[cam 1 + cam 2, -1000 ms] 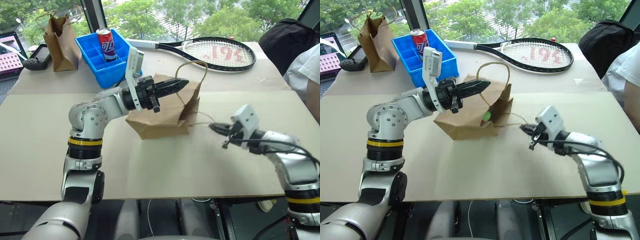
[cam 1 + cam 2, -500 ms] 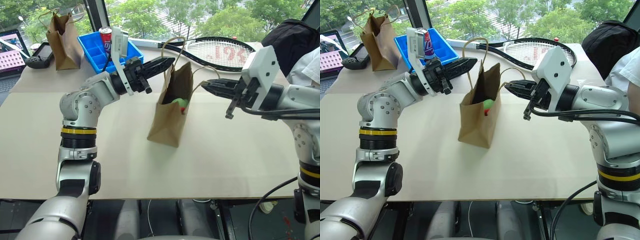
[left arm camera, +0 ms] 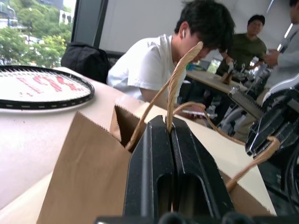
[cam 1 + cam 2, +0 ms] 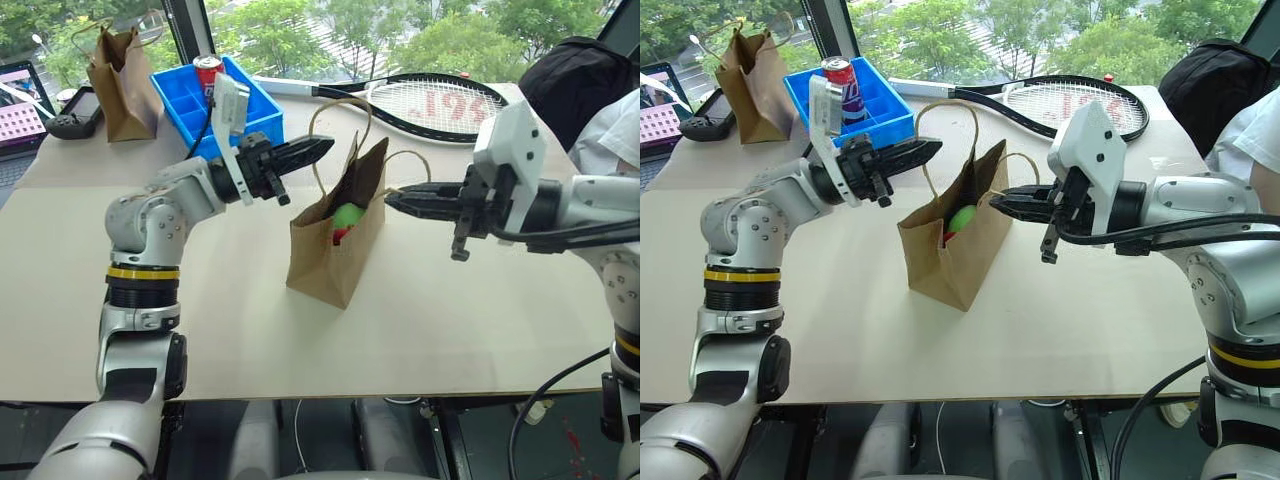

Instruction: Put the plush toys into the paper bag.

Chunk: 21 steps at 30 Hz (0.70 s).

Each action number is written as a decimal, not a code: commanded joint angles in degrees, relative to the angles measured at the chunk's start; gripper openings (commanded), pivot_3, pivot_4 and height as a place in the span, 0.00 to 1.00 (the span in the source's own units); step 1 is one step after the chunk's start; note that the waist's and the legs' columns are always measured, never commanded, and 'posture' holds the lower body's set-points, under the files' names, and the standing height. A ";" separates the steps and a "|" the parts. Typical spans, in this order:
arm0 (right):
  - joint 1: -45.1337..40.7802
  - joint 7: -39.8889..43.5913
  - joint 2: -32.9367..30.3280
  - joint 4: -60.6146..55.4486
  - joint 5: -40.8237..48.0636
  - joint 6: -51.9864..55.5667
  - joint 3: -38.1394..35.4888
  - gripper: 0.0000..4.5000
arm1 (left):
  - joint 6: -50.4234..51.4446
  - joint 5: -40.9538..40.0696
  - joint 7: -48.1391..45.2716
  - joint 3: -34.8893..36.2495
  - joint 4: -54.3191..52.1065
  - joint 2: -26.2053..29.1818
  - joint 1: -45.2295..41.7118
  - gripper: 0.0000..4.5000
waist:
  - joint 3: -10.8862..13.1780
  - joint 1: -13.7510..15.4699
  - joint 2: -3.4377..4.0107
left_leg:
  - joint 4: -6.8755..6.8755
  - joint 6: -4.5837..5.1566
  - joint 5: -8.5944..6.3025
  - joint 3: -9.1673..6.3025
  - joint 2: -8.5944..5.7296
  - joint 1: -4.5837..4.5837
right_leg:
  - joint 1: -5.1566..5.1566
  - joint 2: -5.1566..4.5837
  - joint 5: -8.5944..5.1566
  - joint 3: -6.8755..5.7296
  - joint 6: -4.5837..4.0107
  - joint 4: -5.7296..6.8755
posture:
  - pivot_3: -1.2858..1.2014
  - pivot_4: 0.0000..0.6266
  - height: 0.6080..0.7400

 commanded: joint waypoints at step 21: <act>7.28 -3.07 -9.42 1.31 21.50 11.59 -23.90 0.83 | -0.09 -5.44 -26.08 6.11 -5.90 20.69 14.22 1.00 | 0.03 -0.03 0.03 | -0.15 0.01 0.00 0.05 0.07 0.00 | -0.07 -0.01 -0.06 -0.01 -0.10 -0.07 | 0.52 0.24 0.36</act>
